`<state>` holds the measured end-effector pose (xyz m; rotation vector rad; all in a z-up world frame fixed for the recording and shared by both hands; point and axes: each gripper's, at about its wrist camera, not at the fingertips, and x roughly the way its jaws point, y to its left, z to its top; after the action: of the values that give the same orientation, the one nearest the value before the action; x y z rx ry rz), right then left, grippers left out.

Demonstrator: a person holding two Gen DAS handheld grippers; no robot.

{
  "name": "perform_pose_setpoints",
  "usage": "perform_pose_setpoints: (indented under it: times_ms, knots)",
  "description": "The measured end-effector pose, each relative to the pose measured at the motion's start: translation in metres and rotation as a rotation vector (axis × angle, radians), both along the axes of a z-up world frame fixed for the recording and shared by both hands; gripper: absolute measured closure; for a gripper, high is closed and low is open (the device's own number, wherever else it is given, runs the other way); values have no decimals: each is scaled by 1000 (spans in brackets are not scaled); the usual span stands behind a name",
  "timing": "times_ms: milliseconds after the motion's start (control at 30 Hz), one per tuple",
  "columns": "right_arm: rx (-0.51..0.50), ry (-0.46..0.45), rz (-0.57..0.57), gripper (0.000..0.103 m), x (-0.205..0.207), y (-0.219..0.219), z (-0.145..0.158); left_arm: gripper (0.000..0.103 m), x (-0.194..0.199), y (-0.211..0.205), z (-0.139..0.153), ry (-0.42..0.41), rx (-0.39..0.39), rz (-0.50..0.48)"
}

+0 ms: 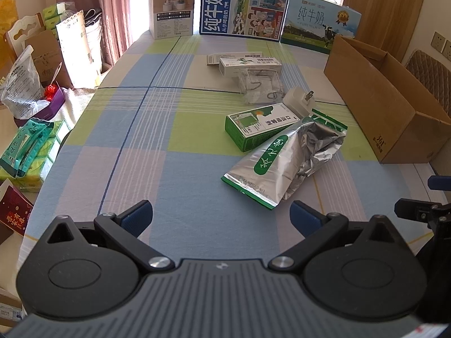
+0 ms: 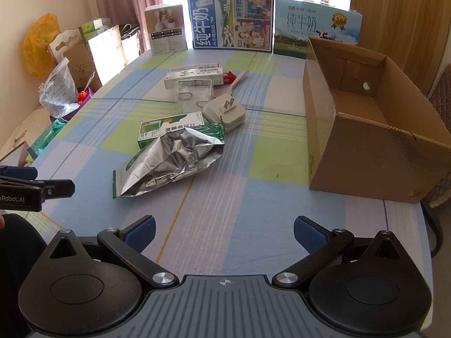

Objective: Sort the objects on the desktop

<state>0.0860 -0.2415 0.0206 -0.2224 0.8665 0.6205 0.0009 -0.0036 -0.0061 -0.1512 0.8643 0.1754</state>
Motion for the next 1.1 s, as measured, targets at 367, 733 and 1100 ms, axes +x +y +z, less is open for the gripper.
perform_pose_setpoints:
  times_ms: [367, 733, 1100]
  knots:
    - [-64, -44, 176, 2, 4, 9, 9, 1, 4, 6, 5, 17, -30, -29]
    - [-296, -409, 651, 2, -13, 51, -6, 1, 31, 23, 16, 38, 76, -210]
    - [-569, -603, 1023, 2, 4, 91, -66, 1, 69, 19, 2, 64, 282, -568]
